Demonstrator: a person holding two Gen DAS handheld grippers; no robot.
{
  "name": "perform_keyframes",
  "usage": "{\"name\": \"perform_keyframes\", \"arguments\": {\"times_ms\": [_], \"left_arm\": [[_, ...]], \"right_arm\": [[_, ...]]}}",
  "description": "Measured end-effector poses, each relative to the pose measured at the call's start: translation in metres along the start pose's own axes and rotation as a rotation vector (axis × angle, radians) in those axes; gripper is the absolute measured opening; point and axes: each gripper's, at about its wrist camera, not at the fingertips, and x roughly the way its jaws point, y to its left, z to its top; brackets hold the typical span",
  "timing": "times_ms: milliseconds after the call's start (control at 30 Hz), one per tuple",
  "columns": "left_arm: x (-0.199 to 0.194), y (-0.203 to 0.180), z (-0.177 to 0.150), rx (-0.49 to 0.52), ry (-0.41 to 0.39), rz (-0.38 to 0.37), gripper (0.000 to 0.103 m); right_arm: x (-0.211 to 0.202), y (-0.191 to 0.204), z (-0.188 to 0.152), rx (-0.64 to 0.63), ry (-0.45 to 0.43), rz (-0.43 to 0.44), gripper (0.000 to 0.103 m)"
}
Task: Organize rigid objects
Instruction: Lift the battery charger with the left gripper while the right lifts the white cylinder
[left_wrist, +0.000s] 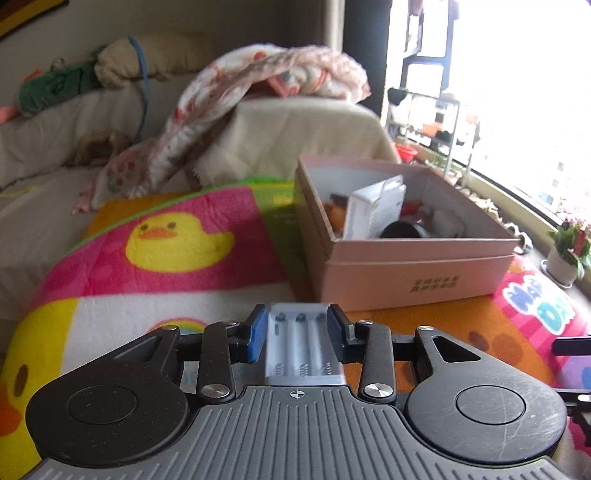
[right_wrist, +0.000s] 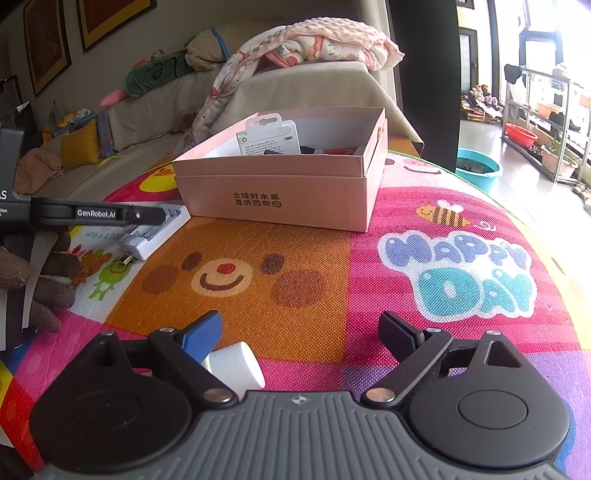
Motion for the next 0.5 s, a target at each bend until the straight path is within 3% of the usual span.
{"name": "perform_keyframes", "arguments": {"times_ms": [167,300,500], "left_arm": [[0.008,-0.016,-0.003,0.087,0.075,-0.018,0.039],[0.020,-0.018,-0.005,0.074,0.113,-0.038,0.039],[0.021,-0.014,-0.005,0.020,0.120,-0.093,0.055]], "right_arm": [[0.000,0.000,0.000,-0.001,0.000,0.000,0.092],[-0.001,0.000,0.000,-0.002,0.000,0.000,0.092],[-0.001,0.000,0.000,-0.002,0.000,0.000,0.092]]}}
